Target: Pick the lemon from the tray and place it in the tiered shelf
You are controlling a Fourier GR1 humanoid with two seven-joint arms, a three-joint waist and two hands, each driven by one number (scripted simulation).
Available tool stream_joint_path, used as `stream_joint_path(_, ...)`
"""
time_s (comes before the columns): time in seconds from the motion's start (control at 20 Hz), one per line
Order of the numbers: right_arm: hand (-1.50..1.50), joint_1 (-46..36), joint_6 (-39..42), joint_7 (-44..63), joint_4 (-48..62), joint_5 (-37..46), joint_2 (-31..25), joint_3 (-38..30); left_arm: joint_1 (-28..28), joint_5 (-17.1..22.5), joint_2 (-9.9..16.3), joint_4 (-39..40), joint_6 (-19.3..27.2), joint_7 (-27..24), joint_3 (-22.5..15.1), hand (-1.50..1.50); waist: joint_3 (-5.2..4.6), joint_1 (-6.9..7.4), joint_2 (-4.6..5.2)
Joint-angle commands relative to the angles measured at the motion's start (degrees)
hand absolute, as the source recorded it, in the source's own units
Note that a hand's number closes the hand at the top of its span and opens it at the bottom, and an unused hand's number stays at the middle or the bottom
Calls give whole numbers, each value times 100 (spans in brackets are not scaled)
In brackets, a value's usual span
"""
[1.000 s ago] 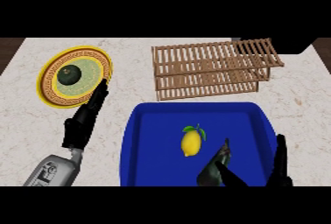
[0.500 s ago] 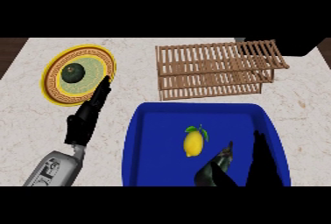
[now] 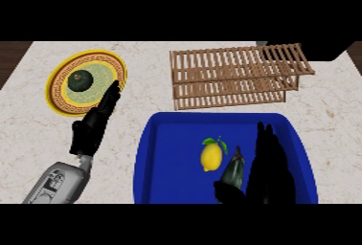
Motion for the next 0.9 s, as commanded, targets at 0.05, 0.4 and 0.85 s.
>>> stream_joint_path(0.05, -150, -649, 617, 1466, 148, -140, 55, -13, 22, 83, 57, 154, -126, -118, 171, 0, 1, -30, 1)
stream_joint_path(0.4, -150, -1123, 320, 1469, 729, -212, 54, -226, 45, -94, -167, 91, 37, -46, 18, 0, 8, -11, 6)
stream_joint_path(0.85, -150, -1151, 246, 1469, 1032, -257, 54, -309, 59, -117, -76, -65, -30, 68, 98, 0, 11, -40, -26)
